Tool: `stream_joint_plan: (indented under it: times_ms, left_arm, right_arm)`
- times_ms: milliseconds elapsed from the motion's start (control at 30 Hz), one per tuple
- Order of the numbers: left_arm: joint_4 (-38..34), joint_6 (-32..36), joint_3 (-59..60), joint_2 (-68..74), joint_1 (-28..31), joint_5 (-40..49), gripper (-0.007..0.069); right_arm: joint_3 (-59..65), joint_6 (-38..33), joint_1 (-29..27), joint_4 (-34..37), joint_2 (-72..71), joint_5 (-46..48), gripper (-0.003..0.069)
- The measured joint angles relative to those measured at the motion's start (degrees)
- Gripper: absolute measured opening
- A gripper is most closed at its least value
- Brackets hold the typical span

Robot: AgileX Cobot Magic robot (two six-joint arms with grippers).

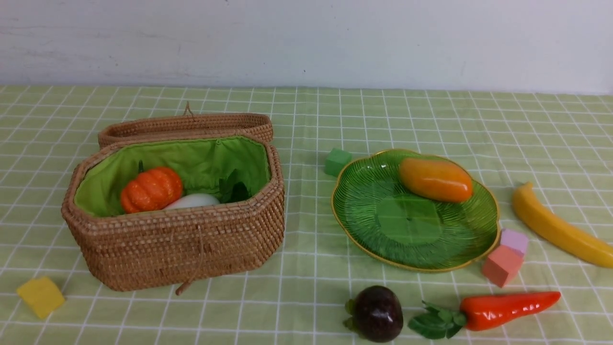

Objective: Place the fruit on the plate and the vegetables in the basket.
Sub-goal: Take a chayote with your right arm and place it on the basket on the left.

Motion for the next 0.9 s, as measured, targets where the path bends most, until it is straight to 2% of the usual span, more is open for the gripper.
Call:
stream_joint_plan:
  times_ms: [100,133,167,233,300,333,433,600,700,733,767,900]
  left_arm:
    - [0.0,0.0,0.0,0.0,0.0,0.0,0.0018]
    - [0.0,0.0,0.0,0.0,0.0,0.0,0.0018]
    - [0.0,0.0,0.0,0.0,0.0,0.0,0.0018]
    - [0.0,0.0,0.0,0.0,0.0,0.0,0.0018]
    - [0.0,0.0,0.0,0.0,0.0,0.0,0.002]
    - [0.0,0.0,0.0,0.0,0.0,0.0,0.0021]
    - [0.0,0.0,0.0,0.0,0.0,0.0,0.0024]
    - [0.0,0.0,0.0,0.0,0.0,0.0,0.0029]
    - [0.0,0.0,0.0,0.0,0.0,0.0,0.0032]
    - [0.0,0.0,0.0,0.0,0.0,0.0,0.0032]
    - [0.0,0.0,0.0,0.0,0.0,0.0,0.0034]
    - [0.0,0.0,0.0,0.0,0.0,0.0,0.0039]
  right_arm:
    - [0.0,1.7,0.0,-0.2,0.0,-5.5,0.0242]
    - [0.0,6.2,0.0,-0.2,0.0,-10.5,0.0242]
    - [0.0,7.6,0.0,-0.1,0.0,-11.8,0.0242]
    - [-0.3,15.8,0.0,1.2,0.0,-16.5,0.0242]
    - [-3.5,25.5,0.0,4.9,0.0,-15.4,0.0242]
    - [-5.3,26.7,0.0,6.0,0.0,-13.8,0.0242]
    - [-14.1,26.9,0.0,12.2,0.0,-4.0,0.0242]
    - [-35.2,18.9,0.0,18.8,4.6,19.2,0.0242]
    - [-47.4,15.3,0.0,19.6,12.1,35.2,0.0242]
    - [-48.2,15.0,0.0,19.6,12.1,36.2,0.0242]
    - [-52.6,13.8,0.0,19.6,16.2,43.7,0.0242]
    - [-58.6,11.3,0.0,17.5,24.8,61.9,0.0242]
